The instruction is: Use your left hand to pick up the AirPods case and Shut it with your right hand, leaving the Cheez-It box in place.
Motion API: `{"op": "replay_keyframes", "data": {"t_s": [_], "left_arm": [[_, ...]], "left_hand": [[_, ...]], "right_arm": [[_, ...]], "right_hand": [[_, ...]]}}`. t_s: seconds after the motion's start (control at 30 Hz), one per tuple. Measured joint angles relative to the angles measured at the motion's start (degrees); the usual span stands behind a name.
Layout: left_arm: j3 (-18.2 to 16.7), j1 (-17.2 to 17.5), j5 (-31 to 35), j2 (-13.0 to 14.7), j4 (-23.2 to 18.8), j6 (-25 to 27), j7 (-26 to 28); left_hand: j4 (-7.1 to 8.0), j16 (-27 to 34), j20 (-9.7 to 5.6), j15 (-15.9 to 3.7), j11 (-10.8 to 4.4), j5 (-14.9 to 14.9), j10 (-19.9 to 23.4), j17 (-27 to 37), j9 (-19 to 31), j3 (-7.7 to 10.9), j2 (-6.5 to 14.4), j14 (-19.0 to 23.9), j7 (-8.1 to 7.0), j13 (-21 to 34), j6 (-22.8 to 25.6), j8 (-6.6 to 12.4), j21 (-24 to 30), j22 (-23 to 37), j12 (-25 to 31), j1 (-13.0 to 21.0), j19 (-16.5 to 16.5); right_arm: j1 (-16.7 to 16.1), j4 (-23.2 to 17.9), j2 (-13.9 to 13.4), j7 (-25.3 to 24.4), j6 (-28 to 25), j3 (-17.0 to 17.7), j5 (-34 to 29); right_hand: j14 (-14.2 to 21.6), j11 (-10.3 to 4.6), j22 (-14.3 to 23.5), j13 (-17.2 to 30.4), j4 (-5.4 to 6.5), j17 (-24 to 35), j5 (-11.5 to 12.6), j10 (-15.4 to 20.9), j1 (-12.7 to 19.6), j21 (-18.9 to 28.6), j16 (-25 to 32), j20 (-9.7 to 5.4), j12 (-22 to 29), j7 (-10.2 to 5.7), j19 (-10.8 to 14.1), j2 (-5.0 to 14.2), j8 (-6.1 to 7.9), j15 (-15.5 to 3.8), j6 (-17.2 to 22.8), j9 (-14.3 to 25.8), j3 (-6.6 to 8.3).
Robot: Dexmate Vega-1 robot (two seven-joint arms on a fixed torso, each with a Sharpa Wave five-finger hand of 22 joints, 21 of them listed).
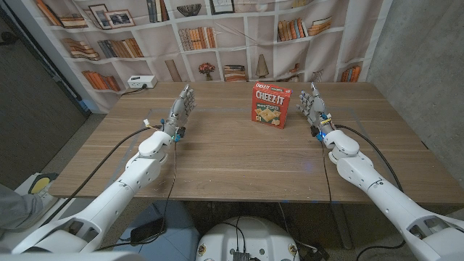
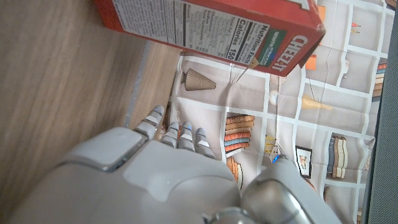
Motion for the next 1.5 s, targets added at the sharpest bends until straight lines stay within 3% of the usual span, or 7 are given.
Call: {"op": "replay_keyframes", "data": {"t_s": [0.53, 0.83, 1.07, 1.2, 1.4, 1.5], "left_arm": [[-8.78, 2.09, 8.53, -5.87, -2.08, 2.99, -3.21], [-10.88, 2.49, 15.42, -7.21, -2.32, 2.84, -2.7], [-11.65, 3.56, 20.47, -7.75, -4.26, 4.75, 0.0], [-12.37, 4.32, 22.53, -8.07, -5.87, 5.7, 0.72], [-12.85, 5.09, 24.9, -9.04, -6.87, 5.73, 2.06], [-12.87, 5.35, 26.52, -9.27, -7.2, 5.7, 3.08]], "left_hand": [[-0.24, 0.0, -0.01, 0.0, 0.0, 0.0, -0.01, -0.01, -0.01, 0.24, 0.23, 0.0, 0.01, -0.11, 0.0, 0.0, 0.0, 0.0, 0.0, 0.23, 0.0], [-0.41, 0.0, -0.14, -0.61, 0.0, 0.0, -0.01, -0.01, -0.01, 0.4, 0.23, -0.19, 0.01, -0.17, 0.0, 0.0, -0.45, 0.0, 0.22, 0.23, 0.14], [-0.66, 0.0, -1.37, -1.28, 0.31, 0.0, 0.3, -0.02, -0.01, 0.29, 0.01, -0.86, -0.28, -0.43, -0.76, -0.32, -1.34, -0.04, 0.22, 0.46, -0.31], [-1.04, -0.26, -2.2, -1.59, 0.39, 0.0, -0.89, -0.02, -0.02, -0.1, -0.22, -2.54, -0.41, -0.71, -3.1, -0.96, -2.68, -0.18, -0.23, 0.69, -1.15], [-0.7, -0.44, -2.39, -1.32, 0.52, 0.22, -1.79, -0.02, -0.02, -1.3, -1.56, -2.99, -0.19, -0.96, -4.32, -0.99, -3.41, -0.01, -0.45, -0.65, -1.34], [-0.15, -0.22, -2.48, -1.32, 0.18, 0.44, -1.46, 0.26, -0.02, -2.28, -2.4, -2.99, 0.0, -0.96, -4.5, -0.99, -3.63, -0.01, -0.32, -2.17, -0.98]], "right_arm": [[-0.23, 0.03, 1.4, 2.3, -1.38, 1.89, -0.46], [0.51, 1.36, 2.46, 2.98, -1.13, 2.12, -1.7], [1.46, 3.56, 3.7, 3.58, -0.15, 2.16, -2.27], [1.81, 4.15, 4.03, 4.01, 1.11, 2.16, -3.16], [2.44, 4.58, 3.69, 4.65, 1.44, 2.22, -3.85], [2.99, 4.66, 3.36, 5.15, 1.45, 2.13, -4.35]], "right_hand": [[-0.3, 0.41, 0.0, 0.0, 0.0, -0.01, 0.0, -0.01, 0.25, 0.22, 0.0, 0.19, 0.19, 0.18, 0.2, 0.25, 0.0, 0.3, -0.19, -0.01, -0.01], [-0.59, 0.48, -0.01, -0.01, -0.04, -0.01, 0.0, -0.12, 0.22, 0.25, 0.0, 0.19, 0.19, 0.18, 0.2, 0.23, 0.0, 0.58, -0.2, -0.01, 0.03], [-1.06, -0.13, -0.01, -0.09, -0.24, -0.01, 0.0, 0.11, 0.45, 0.25, 0.0, -0.44, 0.19, 0.13, 0.41, 0.45, 0.0, -0.89, -0.19, -0.02, 0.23], [-1.61, -1.58, -0.01, -0.17, 0.04, -0.02, 0.0, 0.12, -0.81, 0.25, 0.0, -0.32, 0.19, -1.85, -0.35, -0.81, -0.01, -2.35, 0.16, -0.15, -1.0], [-2.12, -2.48, -0.02, -0.17, 0.56, -0.02, 0.0, -0.19, -1.37, 0.25, 0.0, -0.74, -0.04, -2.32, -0.74, -1.2, -0.01, -3.41, 0.42, -0.17, -1.53], [-2.66, -3.12, -0.02, -0.17, 0.8, -0.02, 0.0, -0.83, -1.83, 0.25, -0.28, -0.53, -0.26, -3.57, -1.56, -1.21, -0.01, -3.29, 0.2, -0.17, -1.77]]}}
